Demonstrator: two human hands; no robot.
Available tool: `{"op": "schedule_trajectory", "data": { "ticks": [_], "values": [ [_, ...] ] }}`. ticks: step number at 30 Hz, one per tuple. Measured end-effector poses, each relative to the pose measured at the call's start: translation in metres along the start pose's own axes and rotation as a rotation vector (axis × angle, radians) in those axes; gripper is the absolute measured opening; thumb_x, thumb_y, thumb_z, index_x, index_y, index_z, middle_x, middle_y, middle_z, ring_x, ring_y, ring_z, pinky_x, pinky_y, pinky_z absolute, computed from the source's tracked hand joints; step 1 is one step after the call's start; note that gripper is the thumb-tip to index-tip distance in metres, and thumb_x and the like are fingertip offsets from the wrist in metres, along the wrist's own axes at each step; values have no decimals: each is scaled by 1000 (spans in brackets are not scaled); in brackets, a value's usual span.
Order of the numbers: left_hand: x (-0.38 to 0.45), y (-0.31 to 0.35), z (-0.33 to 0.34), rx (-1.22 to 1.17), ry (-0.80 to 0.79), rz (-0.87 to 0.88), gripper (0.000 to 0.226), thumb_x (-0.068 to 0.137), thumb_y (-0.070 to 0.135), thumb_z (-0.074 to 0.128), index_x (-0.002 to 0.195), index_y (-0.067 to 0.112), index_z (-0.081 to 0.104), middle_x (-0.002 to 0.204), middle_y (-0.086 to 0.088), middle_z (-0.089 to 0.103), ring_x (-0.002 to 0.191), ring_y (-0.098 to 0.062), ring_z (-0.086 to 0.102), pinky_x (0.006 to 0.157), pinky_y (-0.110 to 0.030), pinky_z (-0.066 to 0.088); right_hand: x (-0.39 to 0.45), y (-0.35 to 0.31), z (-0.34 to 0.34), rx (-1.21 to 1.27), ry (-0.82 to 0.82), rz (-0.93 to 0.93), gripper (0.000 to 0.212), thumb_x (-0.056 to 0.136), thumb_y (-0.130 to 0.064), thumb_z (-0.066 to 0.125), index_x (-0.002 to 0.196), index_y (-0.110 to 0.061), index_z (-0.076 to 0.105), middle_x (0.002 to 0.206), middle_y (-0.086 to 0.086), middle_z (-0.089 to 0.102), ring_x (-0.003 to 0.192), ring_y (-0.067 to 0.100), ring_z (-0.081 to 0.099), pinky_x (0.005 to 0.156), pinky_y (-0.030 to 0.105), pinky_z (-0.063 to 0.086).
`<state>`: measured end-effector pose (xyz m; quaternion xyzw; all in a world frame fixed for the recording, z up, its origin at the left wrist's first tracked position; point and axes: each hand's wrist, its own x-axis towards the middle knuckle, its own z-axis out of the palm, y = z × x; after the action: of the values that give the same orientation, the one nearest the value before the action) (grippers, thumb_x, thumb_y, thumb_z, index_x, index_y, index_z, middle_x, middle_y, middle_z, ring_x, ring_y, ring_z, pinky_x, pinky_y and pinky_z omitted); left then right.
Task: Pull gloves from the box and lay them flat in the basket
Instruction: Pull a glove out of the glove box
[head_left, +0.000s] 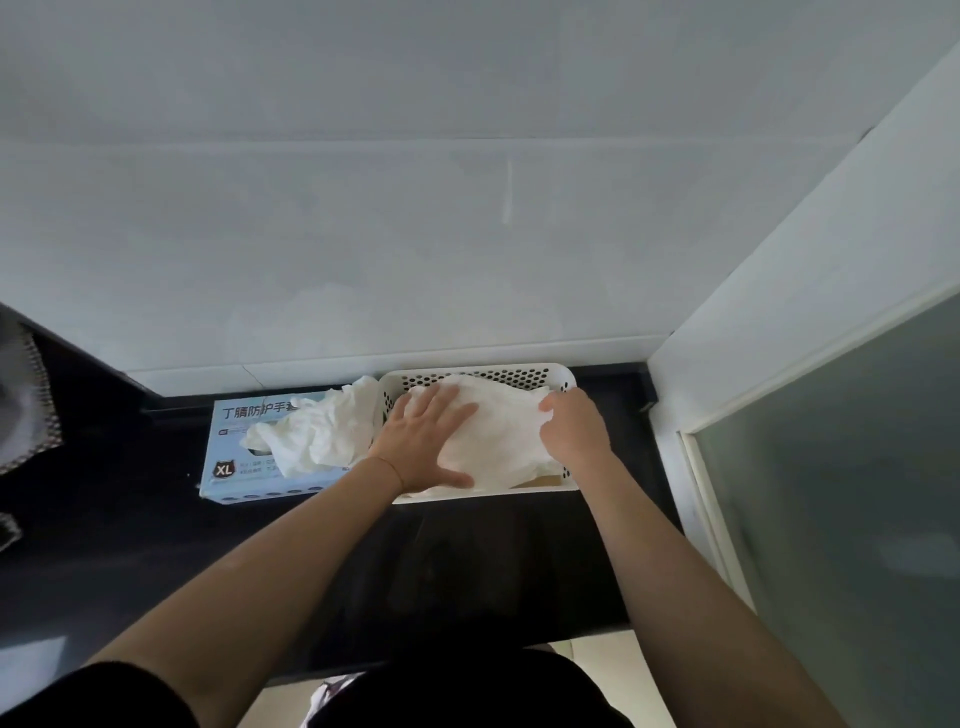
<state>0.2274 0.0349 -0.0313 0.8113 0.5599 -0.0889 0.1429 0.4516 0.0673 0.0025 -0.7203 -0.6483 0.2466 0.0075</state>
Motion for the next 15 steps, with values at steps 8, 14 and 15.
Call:
{"op": "schedule_trajectory", "data": {
  "ticks": [8,14,15],
  "values": [
    [-40,-54,-29,-196,502,-208,43,82,41,46,113,17,65,121,-9,59,114,-33,54,95,-45,39,-14,-86,12,-41,193,-167,23,91,-10,55,110,-13,66,116,8,54,109,25,51,89,34,41],
    [-78,-109,-34,-420,298,-524,19,84,41,66,92,23,65,95,4,63,98,-20,56,85,-34,41,-31,-163,48,73,18,-333,15,87,-7,53,84,-13,66,85,-1,58,80,21,55,69,36,47],
    [-81,-114,-35,-465,290,-535,16,85,39,64,87,23,67,91,5,65,95,-19,58,83,-34,43,-35,-171,51,76,12,-340,17,86,-5,51,77,-14,62,77,-3,55,73,19,52,64,34,43]
  ]
}}
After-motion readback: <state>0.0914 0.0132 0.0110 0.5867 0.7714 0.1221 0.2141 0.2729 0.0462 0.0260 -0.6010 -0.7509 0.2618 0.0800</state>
